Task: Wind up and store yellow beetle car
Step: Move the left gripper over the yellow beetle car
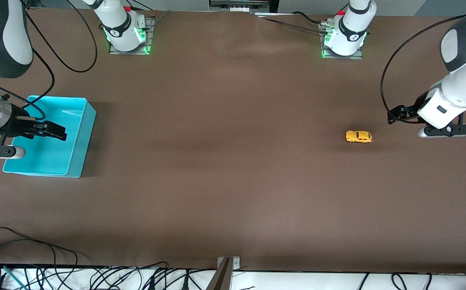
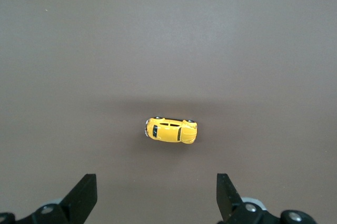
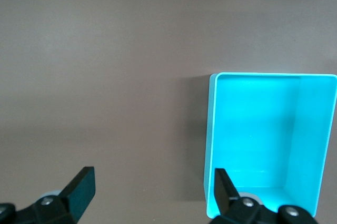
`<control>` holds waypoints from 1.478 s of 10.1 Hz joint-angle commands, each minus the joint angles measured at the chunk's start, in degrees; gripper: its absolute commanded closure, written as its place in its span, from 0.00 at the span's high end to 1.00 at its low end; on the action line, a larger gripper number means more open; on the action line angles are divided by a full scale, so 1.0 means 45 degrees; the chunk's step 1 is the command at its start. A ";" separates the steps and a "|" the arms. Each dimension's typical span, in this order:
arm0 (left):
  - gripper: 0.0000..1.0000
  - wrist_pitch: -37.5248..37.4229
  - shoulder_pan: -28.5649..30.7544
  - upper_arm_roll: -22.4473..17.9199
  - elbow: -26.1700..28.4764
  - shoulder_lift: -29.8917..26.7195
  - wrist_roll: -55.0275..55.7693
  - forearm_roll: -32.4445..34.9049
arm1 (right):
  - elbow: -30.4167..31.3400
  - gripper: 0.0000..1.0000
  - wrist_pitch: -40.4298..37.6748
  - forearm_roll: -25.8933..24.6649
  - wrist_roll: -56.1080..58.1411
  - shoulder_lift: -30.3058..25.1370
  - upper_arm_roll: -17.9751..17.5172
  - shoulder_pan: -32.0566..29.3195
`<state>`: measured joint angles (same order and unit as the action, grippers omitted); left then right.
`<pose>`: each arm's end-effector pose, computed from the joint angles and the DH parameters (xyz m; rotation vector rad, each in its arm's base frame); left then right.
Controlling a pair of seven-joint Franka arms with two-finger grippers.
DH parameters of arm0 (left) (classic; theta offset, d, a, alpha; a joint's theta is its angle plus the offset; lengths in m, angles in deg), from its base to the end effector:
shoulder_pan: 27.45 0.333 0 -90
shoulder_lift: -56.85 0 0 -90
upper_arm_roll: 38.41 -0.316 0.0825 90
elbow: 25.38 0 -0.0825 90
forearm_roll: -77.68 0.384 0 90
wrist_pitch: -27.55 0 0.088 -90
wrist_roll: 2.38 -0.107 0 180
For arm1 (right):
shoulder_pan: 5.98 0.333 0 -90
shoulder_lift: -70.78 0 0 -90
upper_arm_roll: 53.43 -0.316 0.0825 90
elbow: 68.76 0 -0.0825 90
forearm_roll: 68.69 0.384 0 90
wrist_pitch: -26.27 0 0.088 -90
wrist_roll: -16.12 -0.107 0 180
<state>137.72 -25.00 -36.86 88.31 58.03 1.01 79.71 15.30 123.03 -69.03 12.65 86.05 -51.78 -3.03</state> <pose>0.5509 0.0112 0.4468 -3.1036 -0.0951 0.1263 0.6380 0.0160 0.5245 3.1250 -0.0566 -0.0690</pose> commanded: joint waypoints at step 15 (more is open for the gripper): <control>1.00 0.6629 0.0102 -0.0051 0.5089 0.1727 -1.4040 0.0311 | -0.0087 1.00 -0.0233 -0.0199 0.0223 -0.0150 0.0005 -0.0068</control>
<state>165.97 -24.97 -36.91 111.49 63.98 -52.96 80.08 15.29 122.99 -69.29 12.73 86.05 -51.73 -3.05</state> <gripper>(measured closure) 0.000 0.000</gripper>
